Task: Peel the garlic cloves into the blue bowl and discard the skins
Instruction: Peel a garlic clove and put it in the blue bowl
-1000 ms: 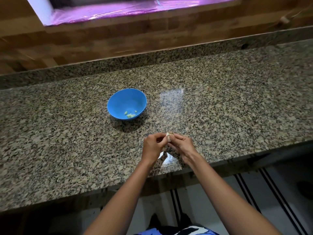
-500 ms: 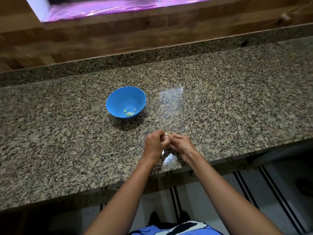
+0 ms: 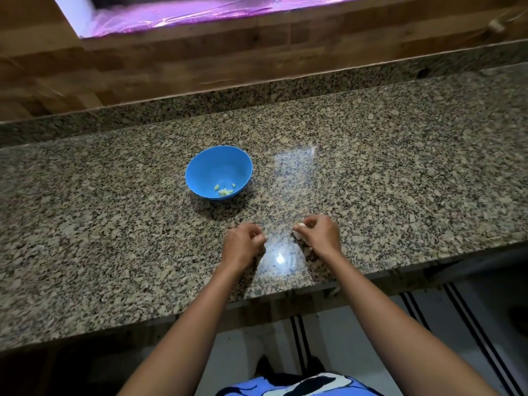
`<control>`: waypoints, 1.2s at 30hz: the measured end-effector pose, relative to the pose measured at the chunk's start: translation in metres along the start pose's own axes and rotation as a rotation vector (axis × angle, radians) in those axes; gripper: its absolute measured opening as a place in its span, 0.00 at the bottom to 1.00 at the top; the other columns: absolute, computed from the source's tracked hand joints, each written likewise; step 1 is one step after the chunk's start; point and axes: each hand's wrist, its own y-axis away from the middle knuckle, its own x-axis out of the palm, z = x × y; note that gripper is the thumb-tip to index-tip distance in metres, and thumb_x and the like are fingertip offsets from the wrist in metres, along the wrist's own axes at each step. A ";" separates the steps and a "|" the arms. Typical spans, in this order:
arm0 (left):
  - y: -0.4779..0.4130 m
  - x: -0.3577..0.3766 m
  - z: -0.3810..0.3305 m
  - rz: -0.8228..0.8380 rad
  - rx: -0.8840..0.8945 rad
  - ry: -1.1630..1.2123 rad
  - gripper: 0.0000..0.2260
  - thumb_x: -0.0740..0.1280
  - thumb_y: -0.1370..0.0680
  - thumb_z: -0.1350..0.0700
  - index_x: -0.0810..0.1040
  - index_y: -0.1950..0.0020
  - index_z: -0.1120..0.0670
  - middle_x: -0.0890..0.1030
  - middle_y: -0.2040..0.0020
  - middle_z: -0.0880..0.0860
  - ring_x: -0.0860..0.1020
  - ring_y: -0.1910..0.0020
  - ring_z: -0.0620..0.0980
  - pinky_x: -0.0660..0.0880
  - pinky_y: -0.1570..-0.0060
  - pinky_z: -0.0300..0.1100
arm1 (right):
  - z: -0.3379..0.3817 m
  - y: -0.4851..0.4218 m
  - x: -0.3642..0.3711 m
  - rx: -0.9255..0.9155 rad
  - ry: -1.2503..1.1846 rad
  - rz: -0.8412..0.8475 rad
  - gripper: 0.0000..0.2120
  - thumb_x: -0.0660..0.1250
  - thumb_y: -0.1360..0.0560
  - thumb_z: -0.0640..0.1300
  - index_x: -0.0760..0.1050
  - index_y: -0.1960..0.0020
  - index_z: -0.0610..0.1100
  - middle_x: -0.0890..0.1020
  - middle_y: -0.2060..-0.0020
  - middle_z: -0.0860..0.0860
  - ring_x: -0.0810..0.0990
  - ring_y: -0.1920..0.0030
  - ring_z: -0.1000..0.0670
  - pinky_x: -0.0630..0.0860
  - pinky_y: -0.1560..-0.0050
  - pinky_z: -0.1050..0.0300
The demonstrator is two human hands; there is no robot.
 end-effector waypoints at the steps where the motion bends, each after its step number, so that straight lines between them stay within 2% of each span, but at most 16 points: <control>1: 0.002 0.001 0.000 0.013 0.035 -0.055 0.05 0.69 0.24 0.58 0.82 0.50 0.56 0.82 0.53 0.46 0.81 0.58 0.45 0.80 0.54 0.39 | 0.000 0.000 0.001 -0.028 0.038 0.001 0.10 0.70 0.28 0.47 0.78 0.50 0.42 0.81 0.59 0.51 0.74 0.70 0.59 0.67 0.71 0.70; 4: 0.004 0.002 0.004 0.021 -0.015 0.058 0.07 0.70 0.25 0.59 0.82 0.48 0.56 0.83 0.50 0.50 0.82 0.55 0.45 0.79 0.51 0.39 | -0.003 0.002 0.004 -0.075 0.116 -0.033 0.17 0.69 0.28 0.49 0.76 0.42 0.43 0.79 0.47 0.48 0.77 0.55 0.53 0.74 0.56 0.64; 6: 0.005 -0.002 0.006 -0.004 -0.126 0.208 0.08 0.72 0.27 0.60 0.82 0.49 0.58 0.84 0.55 0.53 0.83 0.59 0.46 0.80 0.57 0.37 | -0.002 0.009 0.007 -0.160 0.199 -0.131 0.22 0.67 0.26 0.50 0.71 0.35 0.44 0.75 0.41 0.48 0.75 0.43 0.50 0.73 0.46 0.59; 8: 0.005 -0.007 0.007 -0.042 -0.191 0.256 0.07 0.74 0.29 0.60 0.82 0.53 0.59 0.84 0.61 0.52 0.83 0.63 0.48 0.80 0.63 0.37 | 0.005 0.020 0.013 -0.354 0.147 -0.221 0.20 0.65 0.24 0.46 0.69 0.33 0.44 0.74 0.39 0.49 0.73 0.40 0.51 0.71 0.39 0.59; 10: 0.005 -0.011 0.007 -0.057 -0.188 0.177 0.06 0.74 0.30 0.58 0.81 0.56 0.58 0.83 0.63 0.50 0.82 0.65 0.45 0.77 0.66 0.35 | 0.013 0.035 0.023 -0.475 0.059 -0.124 0.17 0.63 0.23 0.42 0.71 0.35 0.44 0.77 0.42 0.49 0.76 0.44 0.55 0.72 0.43 0.66; 12: 0.006 -0.013 0.006 -0.056 -0.165 0.090 0.05 0.74 0.29 0.57 0.80 0.58 0.57 0.83 0.64 0.49 0.81 0.66 0.42 0.75 0.67 0.33 | 0.014 0.046 0.034 -0.427 0.028 0.053 0.13 0.63 0.22 0.42 0.74 0.38 0.43 0.81 0.48 0.48 0.78 0.55 0.57 0.73 0.56 0.73; 13: 0.006 -0.013 0.005 -0.036 -0.163 0.096 0.04 0.73 0.29 0.57 0.81 0.59 0.57 0.83 0.64 0.50 0.81 0.66 0.42 0.76 0.67 0.33 | 0.012 0.048 0.039 -0.354 0.004 0.114 0.12 0.63 0.22 0.42 0.76 0.40 0.42 0.82 0.50 0.47 0.79 0.58 0.56 0.74 0.59 0.72; 15: 0.006 -0.016 0.004 0.061 -0.195 0.196 0.04 0.73 0.28 0.61 0.81 0.58 0.60 0.84 0.61 0.55 0.83 0.64 0.46 0.80 0.63 0.38 | 0.008 0.047 0.044 -0.181 -0.089 0.169 0.09 0.64 0.23 0.41 0.77 0.44 0.42 0.83 0.54 0.47 0.81 0.59 0.51 0.80 0.57 0.61; 16: 0.006 -0.019 0.003 0.116 -0.218 0.247 0.04 0.72 0.29 0.62 0.81 0.57 0.62 0.84 0.60 0.57 0.83 0.62 0.49 0.81 0.59 0.42 | 0.007 0.045 0.045 -0.111 -0.134 0.175 0.08 0.64 0.23 0.40 0.78 0.45 0.42 0.83 0.56 0.47 0.81 0.59 0.50 0.80 0.56 0.56; 18: 0.003 -0.023 0.003 0.187 -0.244 0.266 0.04 0.72 0.29 0.64 0.81 0.57 0.64 0.84 0.60 0.58 0.83 0.62 0.52 0.81 0.55 0.48 | 0.004 0.037 0.046 -0.025 -0.190 0.178 0.07 0.64 0.23 0.38 0.78 0.48 0.42 0.83 0.59 0.47 0.82 0.61 0.49 0.81 0.58 0.54; 22: 0.002 -0.026 0.001 0.229 -0.158 0.098 0.03 0.72 0.28 0.63 0.81 0.58 0.62 0.84 0.62 0.55 0.83 0.63 0.49 0.81 0.59 0.43 | -0.002 0.030 0.045 0.073 -0.362 0.221 0.05 0.65 0.25 0.35 0.78 0.56 0.42 0.82 0.65 0.45 0.79 0.70 0.51 0.79 0.66 0.60; 24: 0.006 -0.025 0.002 0.232 -0.089 0.046 0.02 0.71 0.27 0.62 0.80 0.59 0.61 0.83 0.62 0.53 0.82 0.63 0.47 0.80 0.61 0.39 | -0.004 0.028 0.046 0.081 -0.398 0.223 0.05 0.66 0.25 0.35 0.78 0.57 0.42 0.81 0.66 0.46 0.79 0.71 0.51 0.79 0.67 0.61; 27: 0.014 -0.022 0.006 0.188 0.000 -0.025 0.03 0.71 0.27 0.60 0.80 0.60 0.59 0.82 0.62 0.50 0.81 0.62 0.43 0.78 0.62 0.34 | -0.005 0.029 0.049 0.056 -0.354 0.194 0.04 0.66 0.25 0.36 0.78 0.57 0.43 0.82 0.66 0.46 0.80 0.68 0.50 0.80 0.63 0.56; 30: 0.015 -0.019 0.009 0.151 0.043 -0.109 0.03 0.71 0.27 0.59 0.80 0.60 0.56 0.82 0.61 0.50 0.81 0.60 0.45 0.79 0.58 0.39 | -0.005 0.031 0.052 0.020 -0.281 0.151 0.04 0.66 0.25 0.37 0.78 0.56 0.44 0.83 0.65 0.47 0.82 0.65 0.49 0.80 0.62 0.55; 36: 0.012 -0.017 -0.007 0.149 0.031 -0.296 0.05 0.71 0.27 0.59 0.78 0.62 0.55 0.81 0.62 0.49 0.79 0.62 0.44 0.74 0.60 0.39 | -0.003 0.032 0.053 0.004 -0.215 0.134 0.05 0.65 0.25 0.38 0.80 0.53 0.41 0.83 0.65 0.47 0.82 0.65 0.49 0.80 0.59 0.52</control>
